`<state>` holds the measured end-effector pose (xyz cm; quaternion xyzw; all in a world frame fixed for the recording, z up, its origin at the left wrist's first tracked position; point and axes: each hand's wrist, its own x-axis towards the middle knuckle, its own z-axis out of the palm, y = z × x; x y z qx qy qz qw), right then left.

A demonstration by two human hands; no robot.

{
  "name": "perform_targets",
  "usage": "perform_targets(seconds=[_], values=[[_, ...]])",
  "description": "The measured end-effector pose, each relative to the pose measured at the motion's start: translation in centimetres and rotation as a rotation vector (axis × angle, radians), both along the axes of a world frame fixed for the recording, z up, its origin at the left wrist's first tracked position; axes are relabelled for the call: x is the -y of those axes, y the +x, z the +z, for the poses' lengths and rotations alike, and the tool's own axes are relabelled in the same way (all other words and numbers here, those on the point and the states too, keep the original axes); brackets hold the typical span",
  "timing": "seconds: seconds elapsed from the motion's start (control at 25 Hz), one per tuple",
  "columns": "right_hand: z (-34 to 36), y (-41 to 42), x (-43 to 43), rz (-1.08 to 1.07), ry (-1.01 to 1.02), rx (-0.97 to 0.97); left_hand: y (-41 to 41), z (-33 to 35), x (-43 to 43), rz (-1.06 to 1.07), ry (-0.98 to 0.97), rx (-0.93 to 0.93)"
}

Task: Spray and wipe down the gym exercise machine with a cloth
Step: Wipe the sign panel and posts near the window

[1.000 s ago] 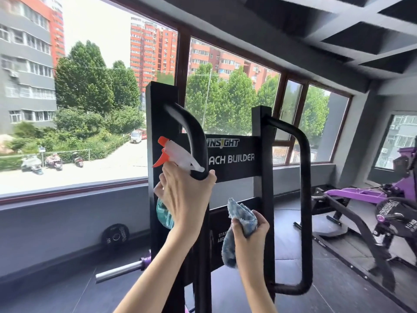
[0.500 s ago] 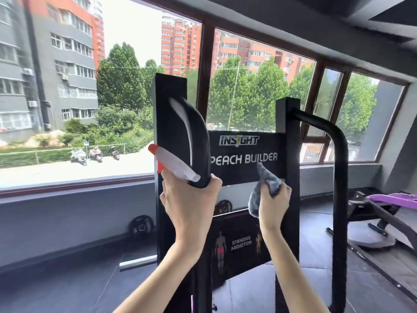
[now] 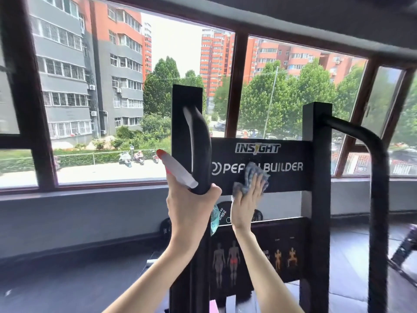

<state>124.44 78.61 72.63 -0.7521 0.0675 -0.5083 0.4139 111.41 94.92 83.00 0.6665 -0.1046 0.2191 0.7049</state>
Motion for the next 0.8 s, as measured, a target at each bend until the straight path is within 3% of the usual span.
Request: perform_targets(seconds=[0.08, 0.16, 0.24, 0.28, 0.4, 0.44, 0.48, 0.6, 0.68, 0.72, 0.8], values=[[-0.3, -0.2, -1.9, 0.040, -0.229, -0.054, 0.1, 0.2, 0.0, 0.020, 0.013, 0.029], [-0.9, -0.6, -2.9, 0.034, -0.580, -0.090, 0.8, -0.1, 0.0, 0.033, 0.024, 0.041], [-1.3, -1.0, -0.3, 0.056, -0.788, -0.102, 0.6, -0.4, 0.0, 0.035, 0.004, 0.025], [-1.3, -1.0, 1.4, 0.044, -0.771, -0.103, 0.4, -0.3, 0.0, 0.039, 0.000, 0.029], [-0.2, -0.5, 4.0, -0.042, -0.243, -0.127, 0.1, -0.4, 0.0, 0.084, -0.011, 0.058], [0.3, -0.5, 2.9, -0.063, -0.155, -0.101, 0.2, -0.4, 0.1, 0.102, -0.012, 0.064], [0.5, -0.5, 1.0, -0.043, -0.201, -0.054, 0.4, -0.5, 0.1, 0.114, -0.007, 0.066], [-0.4, -1.1, -4.5, 0.222, -0.621, 0.022, 0.5, -0.5, 0.2, 0.139, 0.018, 0.082], [0.7, -0.9, -2.7, 0.183, -0.843, 0.087, 0.4, -0.4, 0.2, 0.144, 0.040, 0.073], [1.4, -0.4, -1.0, 0.105, -0.851, 0.115, 0.3, -0.4, 0.2, 0.146, 0.039, 0.067], [4.0, 0.8, 1.3, -0.029, -0.529, 0.087, 0.4, -0.4, 0.2, 0.155, 0.032, 0.068]])
